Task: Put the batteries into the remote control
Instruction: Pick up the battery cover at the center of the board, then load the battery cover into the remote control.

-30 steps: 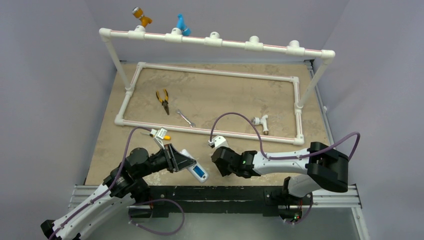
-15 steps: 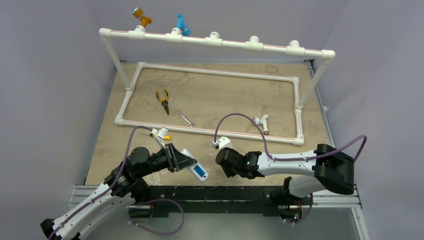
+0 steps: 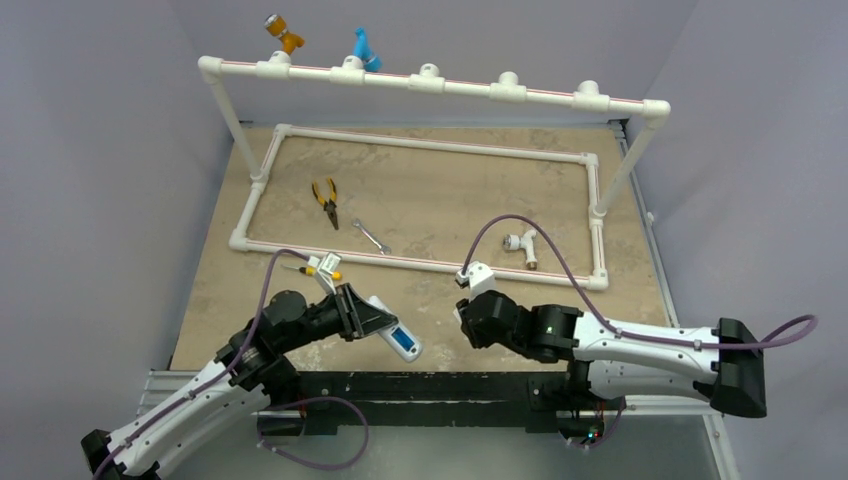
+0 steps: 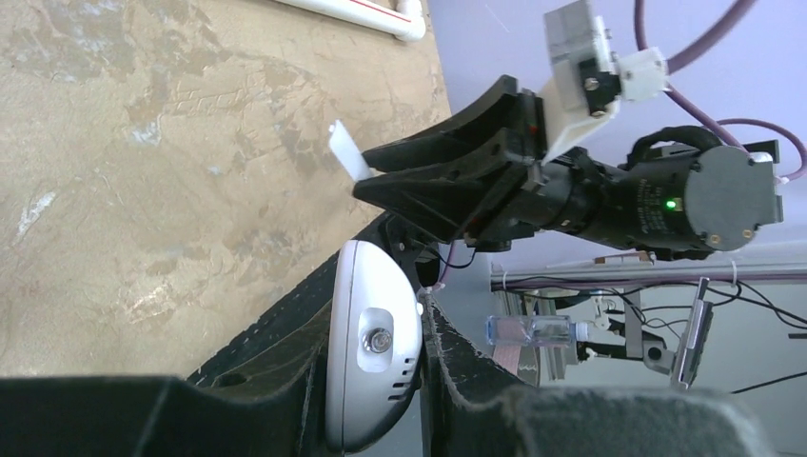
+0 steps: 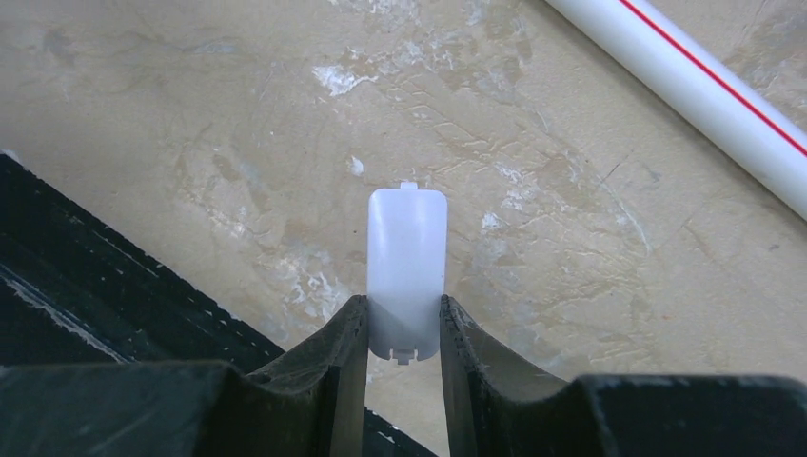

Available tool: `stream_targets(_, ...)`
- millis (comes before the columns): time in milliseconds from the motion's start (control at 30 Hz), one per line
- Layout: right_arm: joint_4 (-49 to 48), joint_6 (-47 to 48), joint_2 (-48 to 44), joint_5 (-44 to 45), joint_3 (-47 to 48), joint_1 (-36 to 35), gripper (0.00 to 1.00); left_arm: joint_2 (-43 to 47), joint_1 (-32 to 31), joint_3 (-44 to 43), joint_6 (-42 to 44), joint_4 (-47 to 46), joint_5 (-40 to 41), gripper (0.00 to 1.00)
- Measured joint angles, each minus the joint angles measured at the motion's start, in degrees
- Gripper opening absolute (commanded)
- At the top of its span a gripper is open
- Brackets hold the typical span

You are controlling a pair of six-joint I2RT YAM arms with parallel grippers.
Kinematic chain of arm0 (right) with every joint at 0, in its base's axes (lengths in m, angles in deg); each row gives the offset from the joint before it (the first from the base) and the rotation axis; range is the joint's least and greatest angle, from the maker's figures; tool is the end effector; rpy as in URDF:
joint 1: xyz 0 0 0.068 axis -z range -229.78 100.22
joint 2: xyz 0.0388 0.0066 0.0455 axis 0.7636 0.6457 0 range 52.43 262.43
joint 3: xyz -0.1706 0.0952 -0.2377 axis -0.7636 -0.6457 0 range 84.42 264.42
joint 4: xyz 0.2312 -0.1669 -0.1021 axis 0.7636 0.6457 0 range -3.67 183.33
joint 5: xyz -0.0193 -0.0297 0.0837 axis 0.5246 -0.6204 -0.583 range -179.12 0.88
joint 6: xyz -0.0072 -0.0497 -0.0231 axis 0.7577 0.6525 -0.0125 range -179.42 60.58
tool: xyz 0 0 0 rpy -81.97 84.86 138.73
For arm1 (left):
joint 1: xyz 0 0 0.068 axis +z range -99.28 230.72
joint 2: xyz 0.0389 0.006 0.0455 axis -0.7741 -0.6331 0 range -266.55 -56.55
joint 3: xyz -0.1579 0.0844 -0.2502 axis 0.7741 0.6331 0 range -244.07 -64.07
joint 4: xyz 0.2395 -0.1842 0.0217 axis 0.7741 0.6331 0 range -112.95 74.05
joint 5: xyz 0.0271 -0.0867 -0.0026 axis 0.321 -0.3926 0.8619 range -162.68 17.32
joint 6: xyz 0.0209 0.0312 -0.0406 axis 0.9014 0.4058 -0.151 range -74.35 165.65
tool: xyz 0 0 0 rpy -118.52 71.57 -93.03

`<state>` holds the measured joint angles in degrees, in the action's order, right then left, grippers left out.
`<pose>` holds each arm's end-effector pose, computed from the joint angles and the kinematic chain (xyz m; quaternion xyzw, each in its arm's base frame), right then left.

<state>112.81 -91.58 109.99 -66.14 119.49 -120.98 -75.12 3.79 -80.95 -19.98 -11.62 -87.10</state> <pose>0.0848 0.2037 0.2296 -0.2409 0.8884 0.1537 0.3593 0.0845 -0.1041 0.2356 -0.0491 0.7790 -0.5680 0.2611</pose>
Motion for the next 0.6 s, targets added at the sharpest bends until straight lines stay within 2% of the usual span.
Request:
stream_targets(333,1.64,3.34,-6.75,-0.85,6.82,0.0,0.24,-0.15,0.02,1.75,-3.19,-1.18,3.65,0.0)
stream_targets(600,0.11,7.74,-2.51,-9.33,14.95,-0.44,0.24,-2.14,0.02,3.28,-5.64,-4.79,4.2,0.0)
